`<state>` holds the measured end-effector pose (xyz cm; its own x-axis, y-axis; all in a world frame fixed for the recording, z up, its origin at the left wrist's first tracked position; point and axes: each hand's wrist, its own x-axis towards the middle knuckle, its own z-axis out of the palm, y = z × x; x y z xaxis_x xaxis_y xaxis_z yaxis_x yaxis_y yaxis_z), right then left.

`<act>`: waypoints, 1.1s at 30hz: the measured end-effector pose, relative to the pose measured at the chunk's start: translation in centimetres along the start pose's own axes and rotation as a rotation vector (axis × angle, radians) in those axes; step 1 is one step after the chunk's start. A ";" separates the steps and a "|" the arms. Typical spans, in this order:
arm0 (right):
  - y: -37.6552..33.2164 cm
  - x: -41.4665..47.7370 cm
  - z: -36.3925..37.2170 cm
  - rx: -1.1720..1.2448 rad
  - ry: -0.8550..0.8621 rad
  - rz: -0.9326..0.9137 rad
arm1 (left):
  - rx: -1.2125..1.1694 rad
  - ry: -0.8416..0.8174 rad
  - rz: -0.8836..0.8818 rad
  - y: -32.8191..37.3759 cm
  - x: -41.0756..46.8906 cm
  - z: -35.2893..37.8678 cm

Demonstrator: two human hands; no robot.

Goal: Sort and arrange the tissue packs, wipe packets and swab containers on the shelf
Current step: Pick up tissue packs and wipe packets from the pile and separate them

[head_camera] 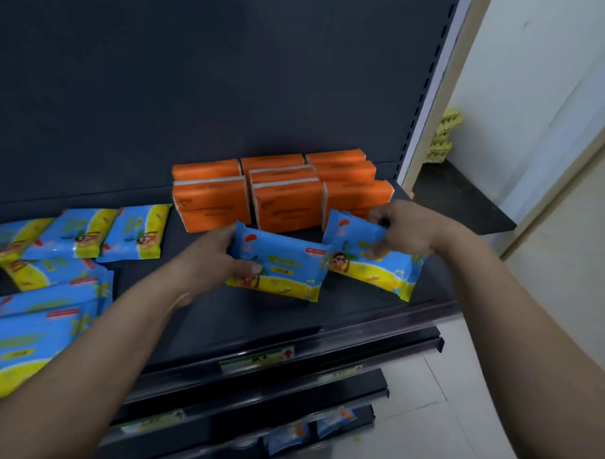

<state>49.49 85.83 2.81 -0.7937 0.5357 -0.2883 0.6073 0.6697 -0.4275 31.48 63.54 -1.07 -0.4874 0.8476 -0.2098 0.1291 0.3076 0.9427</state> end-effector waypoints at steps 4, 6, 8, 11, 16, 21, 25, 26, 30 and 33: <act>-5.0 -0.3 1.0 0.018 0.088 -0.118 | -0.043 0.103 0.051 -0.7 -2.9 -3.3; -8.2 -0.4 1.6 0.029 0.125 -0.173 | -0.065 0.184 0.088 -1.0 -4.9 -5.4; -11.6 -0.4 2.3 0.022 0.162 -0.235 | -0.064 0.287 0.117 -1.5 -7.0 -7.6; -16.9 -0.6 3.6 0.059 0.212 -0.330 | -0.091 0.379 0.155 -2.7 -10.7 -11.4; -25.9 -1.4 6.2 0.081 0.245 -0.467 | -0.090 0.489 0.199 -4.7 -16.9 -17.9; -34.2 -1.7 9.8 0.091 0.260 -0.560 | -0.134 0.596 0.199 -7.2 -22.7 -23.8; -41.0 -1.6 13.5 0.093 0.236 -0.634 | -0.204 0.747 0.177 -10.0 -27.8 -28.0; -42.7 -1.6 14.5 0.098 0.225 -0.659 | -0.232 0.784 0.181 -10.7 -29.1 -29.0; -49.4 -1.7 18.1 0.106 0.149 -0.748 | -0.256 0.915 0.161 -13.1 -33.9 -33.0; -54.4 -1.2 20.1 0.095 0.105 -0.823 | -0.253 1.007 0.152 -14.6 -36.8 -35.8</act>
<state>16.69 38.44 9.21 -0.9722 -0.0572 0.2271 -0.1744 0.8243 -0.5387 16.59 12.34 2.16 -0.9895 0.0826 0.1188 0.1217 0.0298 0.9921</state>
